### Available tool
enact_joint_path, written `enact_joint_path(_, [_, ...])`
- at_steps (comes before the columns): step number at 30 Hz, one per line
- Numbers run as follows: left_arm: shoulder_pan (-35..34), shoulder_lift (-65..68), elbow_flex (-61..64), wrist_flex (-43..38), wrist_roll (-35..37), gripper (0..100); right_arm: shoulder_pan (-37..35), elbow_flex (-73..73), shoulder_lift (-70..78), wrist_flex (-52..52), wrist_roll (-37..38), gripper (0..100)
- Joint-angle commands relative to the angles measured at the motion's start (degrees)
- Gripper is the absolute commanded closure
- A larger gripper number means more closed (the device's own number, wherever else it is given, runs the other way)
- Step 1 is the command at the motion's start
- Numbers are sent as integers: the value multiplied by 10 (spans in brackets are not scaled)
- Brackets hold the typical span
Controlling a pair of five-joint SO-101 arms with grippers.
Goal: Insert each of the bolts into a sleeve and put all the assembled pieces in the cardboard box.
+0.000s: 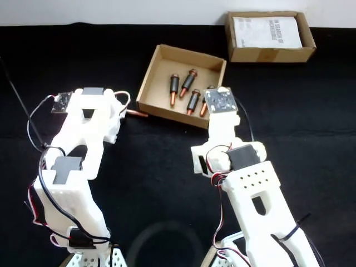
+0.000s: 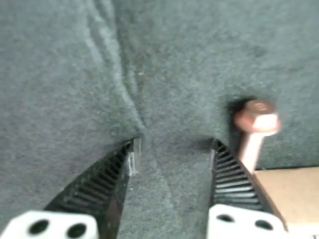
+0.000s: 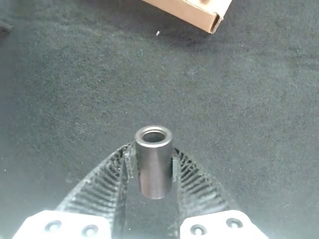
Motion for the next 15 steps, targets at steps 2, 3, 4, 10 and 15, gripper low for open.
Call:
enact_joint_path(2, [-1, -31, -8, 11, 1, 768, 6, -1, 0, 3, 7, 992])
enact_joint_path(3, [-1, -35, -8, 9, 1, 768, 6, -1, 0, 3, 6, 992])
enact_joint_path(4, [-1, -41, -8, 7, 0, 767, 6, -1, 0, 3, 6, 992])
enact_joint_path(10, [-1, -81, -8, -28, 0, 766, 6, -1, 0, 1, 7, 992])
enact_joint_path(15, [10, -95, -8, -60, 0, 766, 6, -1, 0, 4, 7, 992])
